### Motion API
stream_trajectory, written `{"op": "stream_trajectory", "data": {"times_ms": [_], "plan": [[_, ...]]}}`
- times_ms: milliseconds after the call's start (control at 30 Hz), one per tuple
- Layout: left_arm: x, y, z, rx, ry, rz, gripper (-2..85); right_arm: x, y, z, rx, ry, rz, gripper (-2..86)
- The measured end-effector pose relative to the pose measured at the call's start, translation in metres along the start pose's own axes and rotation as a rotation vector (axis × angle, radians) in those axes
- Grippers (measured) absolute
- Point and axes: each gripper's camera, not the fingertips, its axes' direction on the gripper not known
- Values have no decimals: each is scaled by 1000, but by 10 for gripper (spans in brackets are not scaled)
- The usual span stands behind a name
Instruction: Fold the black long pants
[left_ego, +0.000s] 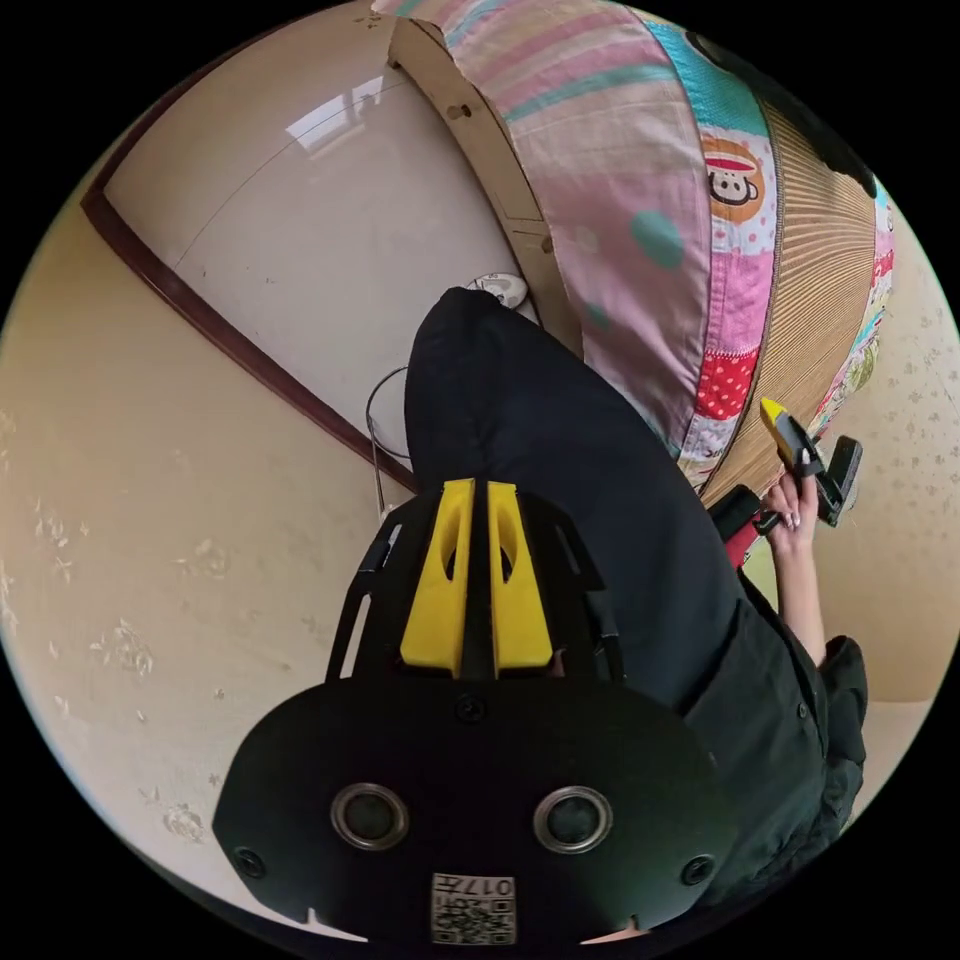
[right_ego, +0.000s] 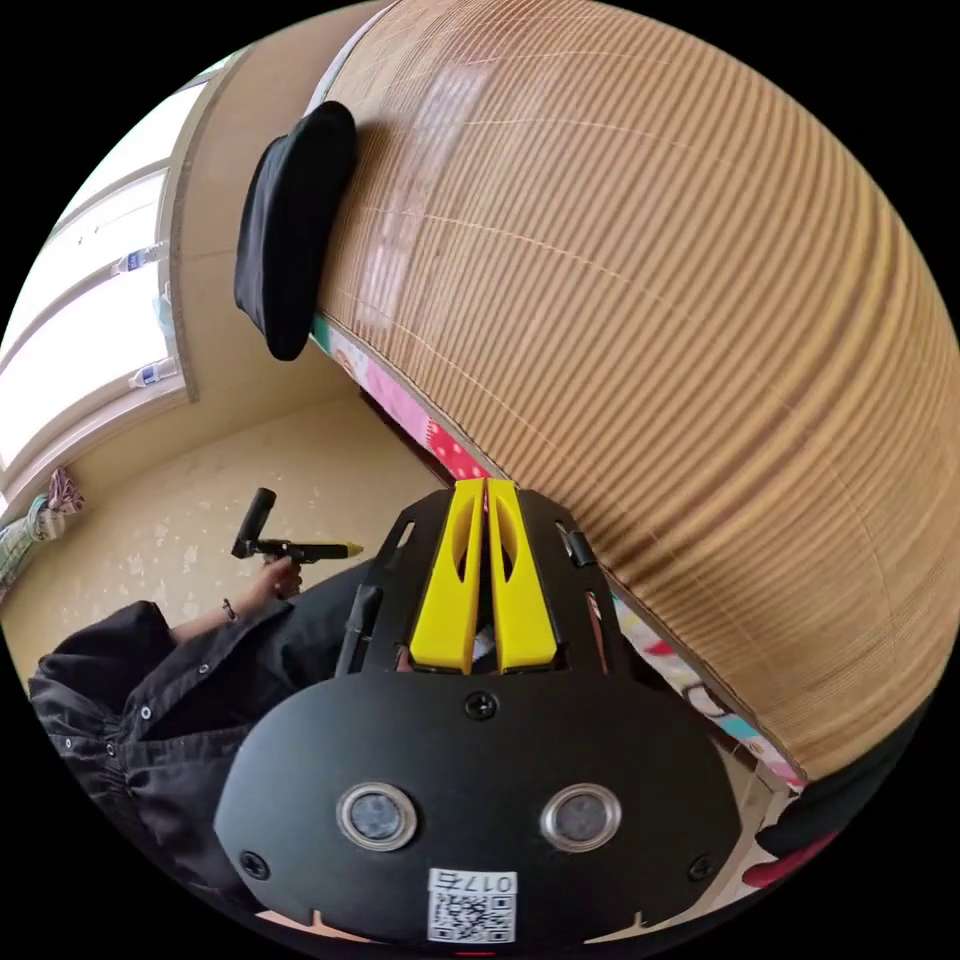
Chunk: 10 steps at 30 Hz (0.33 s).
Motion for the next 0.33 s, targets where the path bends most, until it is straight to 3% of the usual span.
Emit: {"op": "stream_trajectory", "data": {"times_ms": [133,333], "plan": [[51,-35,-6,2,-65,54,32,34,87,-113,157,105,125,5],[164,-62,19,-1,-155,204,29,70,245,-252,556,45,416,5]]}}
